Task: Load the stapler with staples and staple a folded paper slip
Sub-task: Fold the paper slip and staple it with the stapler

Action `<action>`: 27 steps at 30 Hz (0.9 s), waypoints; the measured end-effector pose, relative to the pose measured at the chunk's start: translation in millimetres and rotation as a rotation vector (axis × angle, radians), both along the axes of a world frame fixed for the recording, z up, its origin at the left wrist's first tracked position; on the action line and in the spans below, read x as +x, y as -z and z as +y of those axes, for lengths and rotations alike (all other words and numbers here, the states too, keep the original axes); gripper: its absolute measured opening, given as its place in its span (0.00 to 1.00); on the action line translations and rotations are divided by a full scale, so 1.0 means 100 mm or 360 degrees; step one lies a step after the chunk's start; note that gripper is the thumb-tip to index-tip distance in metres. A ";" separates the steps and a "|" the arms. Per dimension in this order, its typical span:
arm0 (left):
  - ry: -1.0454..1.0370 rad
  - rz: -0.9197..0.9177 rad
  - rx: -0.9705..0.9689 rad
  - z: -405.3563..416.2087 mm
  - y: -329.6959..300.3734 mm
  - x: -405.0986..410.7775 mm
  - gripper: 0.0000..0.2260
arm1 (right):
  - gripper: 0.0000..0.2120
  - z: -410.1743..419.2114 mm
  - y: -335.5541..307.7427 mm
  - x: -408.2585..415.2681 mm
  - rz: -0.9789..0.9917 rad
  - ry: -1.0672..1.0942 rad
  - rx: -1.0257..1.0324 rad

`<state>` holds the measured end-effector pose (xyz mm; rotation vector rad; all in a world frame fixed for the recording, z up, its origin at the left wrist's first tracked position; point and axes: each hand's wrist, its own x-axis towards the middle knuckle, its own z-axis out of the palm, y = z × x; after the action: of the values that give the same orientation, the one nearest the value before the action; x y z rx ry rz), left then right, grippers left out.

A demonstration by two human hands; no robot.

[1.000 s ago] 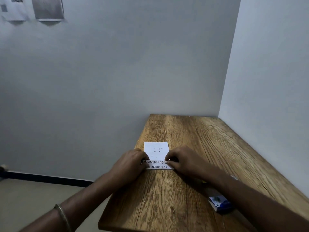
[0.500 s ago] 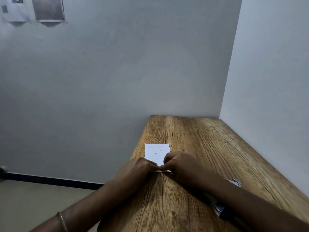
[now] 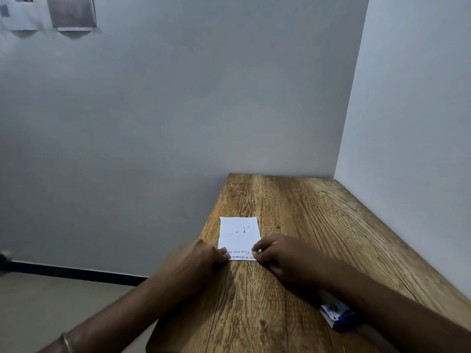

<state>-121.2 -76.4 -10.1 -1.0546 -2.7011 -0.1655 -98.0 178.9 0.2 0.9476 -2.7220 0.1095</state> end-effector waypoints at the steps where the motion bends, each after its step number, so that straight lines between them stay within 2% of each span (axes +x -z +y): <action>1: -0.0028 -0.0023 0.0019 -0.02 0.00 0.00 0.17 | 0.14 0.01 0.00 0.00 -0.0017 0.0013 -0.0014; 11: -0.0235 -0.0177 0.0324 0.05 -0.13 -0.01 0.12 | 0.12 -0.13 -0.11 -0.01 -0.0099 0.0213 -0.0323; 15: -0.0273 -0.0199 0.0417 0.08 -0.15 -0.02 0.10 | 0.12 -0.18 -0.14 0.01 0.0048 0.0179 -0.0195; 19: -0.0466 -0.0296 0.0807 0.06 -0.16 0.00 0.08 | 0.12 -0.21 -0.16 0.04 0.0161 0.0112 0.0050; 22: -0.0615 -0.0554 0.1044 0.03 -0.20 0.01 0.04 | 0.12 -0.20 -0.15 0.04 0.0154 0.0159 -0.0001; 25: -0.0732 -0.0973 0.1181 0.02 -0.27 0.01 0.11 | 0.12 -0.21 -0.13 0.03 0.0146 0.0207 -0.0075; 27: -0.0791 -0.1133 0.1216 0.03 -0.32 0.01 0.17 | 0.11 -0.21 -0.12 0.03 0.0129 0.0228 -0.0126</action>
<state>-119.8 -73.5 21.9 -0.0765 -2.8827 -1.5583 -95.2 157.6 12.7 0.7170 -2.6787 0.1473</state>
